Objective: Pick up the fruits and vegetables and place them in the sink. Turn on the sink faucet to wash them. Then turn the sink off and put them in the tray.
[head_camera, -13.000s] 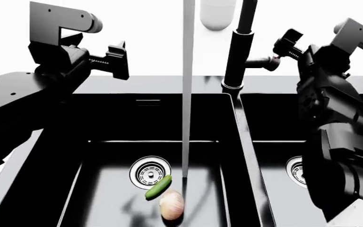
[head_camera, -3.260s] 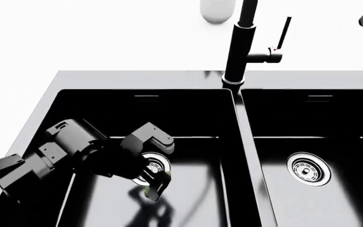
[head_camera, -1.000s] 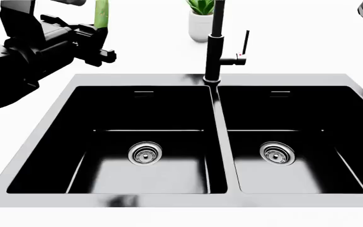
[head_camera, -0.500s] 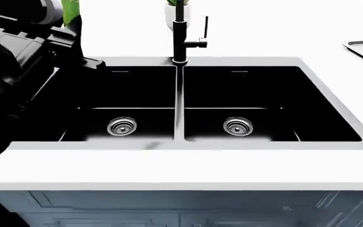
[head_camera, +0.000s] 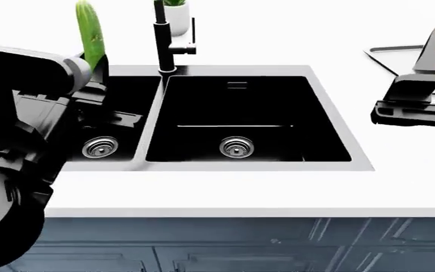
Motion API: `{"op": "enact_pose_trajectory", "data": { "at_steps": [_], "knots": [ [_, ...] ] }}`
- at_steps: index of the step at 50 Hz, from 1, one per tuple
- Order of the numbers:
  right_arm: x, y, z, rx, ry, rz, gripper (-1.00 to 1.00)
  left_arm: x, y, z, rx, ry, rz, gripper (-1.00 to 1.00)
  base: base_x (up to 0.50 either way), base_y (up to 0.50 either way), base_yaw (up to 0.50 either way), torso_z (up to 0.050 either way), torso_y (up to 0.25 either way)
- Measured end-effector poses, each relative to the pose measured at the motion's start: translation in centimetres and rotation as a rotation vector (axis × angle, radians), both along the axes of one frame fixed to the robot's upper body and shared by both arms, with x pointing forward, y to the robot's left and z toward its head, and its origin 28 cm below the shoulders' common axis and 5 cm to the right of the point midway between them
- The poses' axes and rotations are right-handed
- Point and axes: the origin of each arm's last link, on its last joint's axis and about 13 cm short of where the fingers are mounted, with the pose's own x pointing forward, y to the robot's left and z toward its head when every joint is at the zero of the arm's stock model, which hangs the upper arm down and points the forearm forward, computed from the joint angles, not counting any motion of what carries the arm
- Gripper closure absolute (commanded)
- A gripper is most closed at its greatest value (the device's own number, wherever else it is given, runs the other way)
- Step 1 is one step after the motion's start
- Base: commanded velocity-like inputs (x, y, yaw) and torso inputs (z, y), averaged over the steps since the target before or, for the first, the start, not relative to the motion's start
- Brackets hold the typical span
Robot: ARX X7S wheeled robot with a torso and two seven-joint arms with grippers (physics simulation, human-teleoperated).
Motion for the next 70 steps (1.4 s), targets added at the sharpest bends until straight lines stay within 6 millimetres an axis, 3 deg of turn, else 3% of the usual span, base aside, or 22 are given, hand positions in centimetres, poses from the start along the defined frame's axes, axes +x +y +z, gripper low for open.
{"op": "enact_pose_trajectory", "data": {
  "at_steps": [34, 70],
  "knots": [
    [-1.2, 0.9, -1.0, -0.018, 0.011, 0.06, 1.0, -0.8, -1.5, -1.2, -0.033, -0.005, -0.07, 1.0, -0.1, -0.5, 0.0, 0.0, 0.0],
    [-0.3, 1.1, -2.2, 0.029, 0.029, 0.102, 1.0, -0.7, -1.4, -1.5, -0.028, -0.001, -0.079, 1.0, -0.11, -0.5, 0.0, 0.0, 0.0]
  ]
}}
